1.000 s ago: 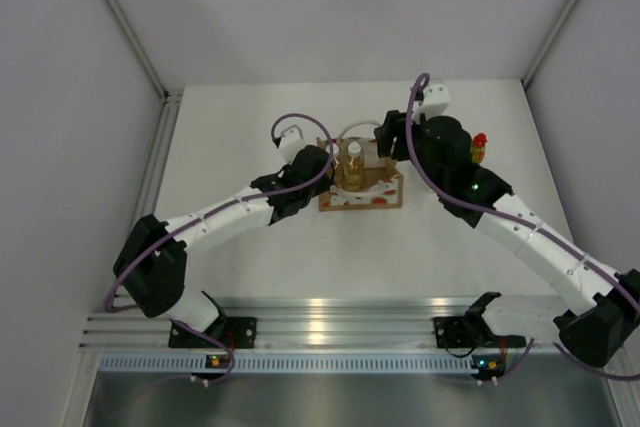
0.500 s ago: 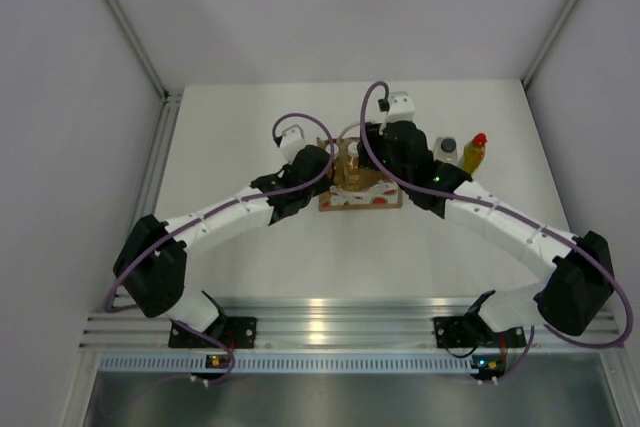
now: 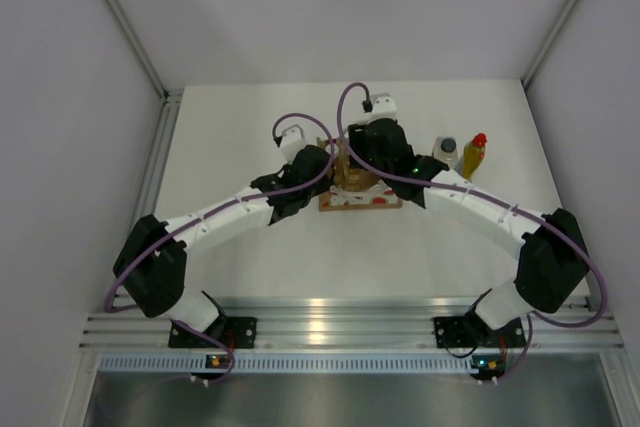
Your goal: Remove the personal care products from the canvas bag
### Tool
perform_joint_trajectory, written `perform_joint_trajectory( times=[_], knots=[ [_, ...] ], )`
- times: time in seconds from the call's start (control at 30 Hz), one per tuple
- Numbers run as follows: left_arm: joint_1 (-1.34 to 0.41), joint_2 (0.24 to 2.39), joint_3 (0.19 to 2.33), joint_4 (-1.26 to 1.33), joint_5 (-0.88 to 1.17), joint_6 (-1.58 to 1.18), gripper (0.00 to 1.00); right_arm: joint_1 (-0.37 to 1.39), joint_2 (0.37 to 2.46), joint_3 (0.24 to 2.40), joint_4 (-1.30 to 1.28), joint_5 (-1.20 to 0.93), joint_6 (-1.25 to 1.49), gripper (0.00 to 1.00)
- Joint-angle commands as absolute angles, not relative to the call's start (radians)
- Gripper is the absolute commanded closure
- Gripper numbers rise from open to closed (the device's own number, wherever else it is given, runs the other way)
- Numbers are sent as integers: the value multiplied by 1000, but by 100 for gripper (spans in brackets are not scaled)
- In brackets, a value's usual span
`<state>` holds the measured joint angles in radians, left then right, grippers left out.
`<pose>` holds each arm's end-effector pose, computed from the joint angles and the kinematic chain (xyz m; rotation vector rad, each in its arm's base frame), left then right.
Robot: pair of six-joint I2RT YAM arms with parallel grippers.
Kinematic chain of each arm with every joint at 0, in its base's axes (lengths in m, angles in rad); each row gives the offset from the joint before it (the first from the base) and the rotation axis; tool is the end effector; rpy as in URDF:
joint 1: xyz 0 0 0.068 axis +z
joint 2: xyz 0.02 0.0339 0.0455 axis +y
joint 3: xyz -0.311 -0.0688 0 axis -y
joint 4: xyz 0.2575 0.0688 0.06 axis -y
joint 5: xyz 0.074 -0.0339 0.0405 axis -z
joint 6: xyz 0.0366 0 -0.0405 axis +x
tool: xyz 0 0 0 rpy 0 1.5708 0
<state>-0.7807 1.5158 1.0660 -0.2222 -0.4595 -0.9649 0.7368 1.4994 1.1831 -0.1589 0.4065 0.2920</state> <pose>0.2561 -0.2309 0.2996 -0.4473 2.1573 -0.4799 0.2741 0.2291 0.3514 -0.1956 2.0032 0.2411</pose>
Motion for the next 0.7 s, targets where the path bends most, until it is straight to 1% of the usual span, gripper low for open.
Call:
perform_joint_trajectory(
  times=[0.0,0.27,0.53,0.6,0.67],
  knots=[
    [-792,1511,1071,-249,-416,-951,100,738,1526,1243,-77,414,267,42],
    [-792,1494,1068,-249,-419,-942,100,732,1618,1301,-54,434,259,47],
    [-792,1483,1066,-249,-413,-933,100,730,1684,1276,-20,462,276,54],
    [-792,1483,1068,-250,-407,-931,100,727,1697,1263,-11,457,281,59],
    [-792,1486,1069,-250,-405,-931,100,727,1706,1259,-9,456,282,63]
  ],
)
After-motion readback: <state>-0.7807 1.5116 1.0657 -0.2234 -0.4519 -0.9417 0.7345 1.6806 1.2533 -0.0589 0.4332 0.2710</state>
